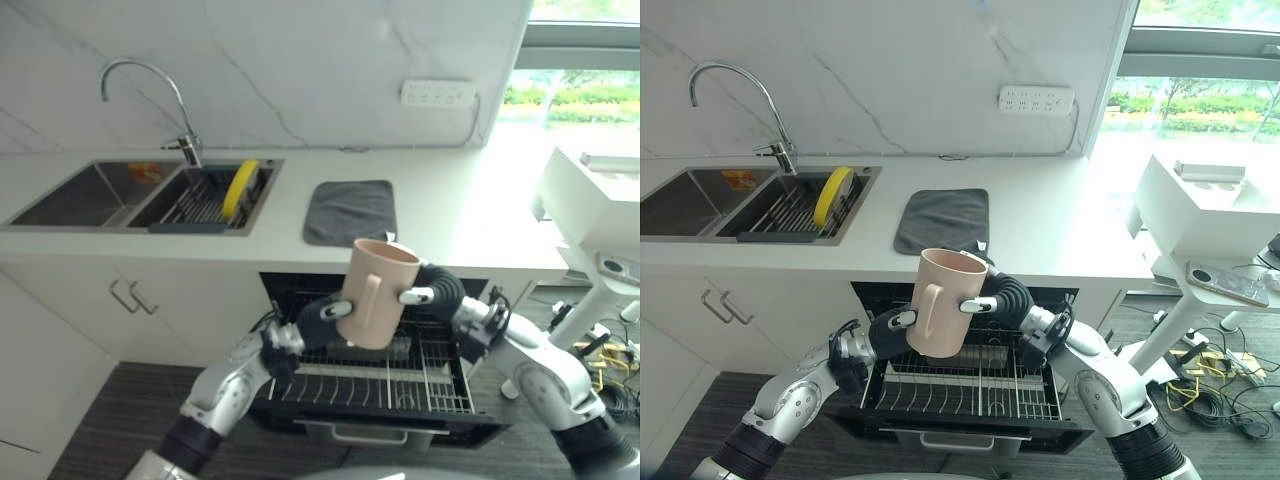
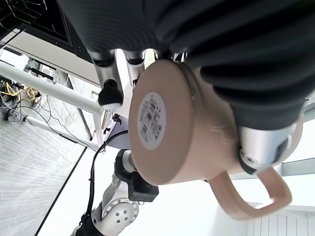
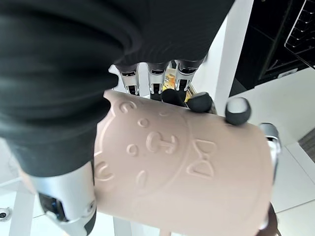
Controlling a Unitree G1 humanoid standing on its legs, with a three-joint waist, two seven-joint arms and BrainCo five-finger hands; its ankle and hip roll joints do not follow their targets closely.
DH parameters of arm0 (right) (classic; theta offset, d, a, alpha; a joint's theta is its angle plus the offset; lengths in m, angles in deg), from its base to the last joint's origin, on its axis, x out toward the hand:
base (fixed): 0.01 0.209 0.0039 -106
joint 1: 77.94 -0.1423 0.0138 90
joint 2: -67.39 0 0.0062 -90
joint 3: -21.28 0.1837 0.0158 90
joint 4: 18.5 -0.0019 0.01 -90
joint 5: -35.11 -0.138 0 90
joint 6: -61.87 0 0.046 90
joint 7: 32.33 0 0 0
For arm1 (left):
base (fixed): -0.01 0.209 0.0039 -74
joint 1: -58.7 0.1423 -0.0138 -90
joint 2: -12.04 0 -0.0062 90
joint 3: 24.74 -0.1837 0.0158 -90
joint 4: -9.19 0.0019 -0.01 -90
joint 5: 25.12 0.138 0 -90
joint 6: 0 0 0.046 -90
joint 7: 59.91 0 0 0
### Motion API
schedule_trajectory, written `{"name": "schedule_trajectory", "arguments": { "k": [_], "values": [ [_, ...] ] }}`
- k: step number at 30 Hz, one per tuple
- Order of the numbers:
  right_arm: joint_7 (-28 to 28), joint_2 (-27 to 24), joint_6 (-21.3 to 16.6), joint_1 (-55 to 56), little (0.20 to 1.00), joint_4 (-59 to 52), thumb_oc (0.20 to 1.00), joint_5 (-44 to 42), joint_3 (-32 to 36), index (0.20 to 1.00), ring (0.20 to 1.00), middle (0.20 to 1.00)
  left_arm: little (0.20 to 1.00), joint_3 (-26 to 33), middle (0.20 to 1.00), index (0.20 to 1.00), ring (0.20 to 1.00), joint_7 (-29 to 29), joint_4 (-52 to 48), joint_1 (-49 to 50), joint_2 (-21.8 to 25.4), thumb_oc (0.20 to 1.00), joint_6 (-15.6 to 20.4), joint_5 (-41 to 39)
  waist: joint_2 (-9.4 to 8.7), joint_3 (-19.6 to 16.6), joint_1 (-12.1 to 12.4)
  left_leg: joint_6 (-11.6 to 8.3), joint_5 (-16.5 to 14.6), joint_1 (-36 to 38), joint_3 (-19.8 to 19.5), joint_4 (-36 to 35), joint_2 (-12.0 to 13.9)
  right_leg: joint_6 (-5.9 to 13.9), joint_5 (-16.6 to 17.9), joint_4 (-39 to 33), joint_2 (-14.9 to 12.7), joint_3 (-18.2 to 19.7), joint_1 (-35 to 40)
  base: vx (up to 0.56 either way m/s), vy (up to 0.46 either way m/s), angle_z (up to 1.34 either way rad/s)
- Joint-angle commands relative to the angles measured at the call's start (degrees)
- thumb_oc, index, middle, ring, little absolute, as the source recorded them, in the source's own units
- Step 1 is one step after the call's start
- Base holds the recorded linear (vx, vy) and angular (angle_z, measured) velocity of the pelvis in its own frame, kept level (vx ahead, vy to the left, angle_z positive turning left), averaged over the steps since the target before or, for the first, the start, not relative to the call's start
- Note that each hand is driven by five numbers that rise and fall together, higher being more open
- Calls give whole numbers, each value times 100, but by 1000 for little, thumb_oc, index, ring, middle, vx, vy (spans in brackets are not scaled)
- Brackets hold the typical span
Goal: Place the dishes in the dishwasher.
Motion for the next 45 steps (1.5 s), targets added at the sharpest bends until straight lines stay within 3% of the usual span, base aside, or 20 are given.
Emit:
{"name": "schedule_trajectory", "arguments": {
  "k": [1,12,31,45],
  "values": [
    [149,201,-177,-634,1000,-216,1000,-550,31,1000,1000,1000,200,-64,200,200,200,-153,17,-360,-12,200,209,143,-86,-19,52,-6,-20,-69,-177,59,90,212,-184,38,-147,-44,188,0,0,0],
    [260,353,112,-653,1000,-253,1000,-990,-61,1000,1000,1000,200,-119,200,200,200,-318,110,-352,-26,200,292,246,-82,-29,57,-2,-20,-54,-154,59,106,212,-191,38,-144,-33,198,0,0,0],
    [322,455,71,-695,1000,-317,1000,-953,-205,1000,1000,1000,200,-171,200,200,200,-374,142,-369,-53,200,206,278,-91,-31,70,7,-14,-47,-165,59,107,200,-192,38,-133,-31,208,0,0,0],
    [685,553,-26,-696,1000,-499,1000,-993,-298,1000,1000,1000,200,-145,200,200,200,-416,133,-265,-101,200,198,348,-76,-38,103,24,-20,-40,-167,59,94,192,-197,38,-131,-40,218,0,0,0]
  ]
}}
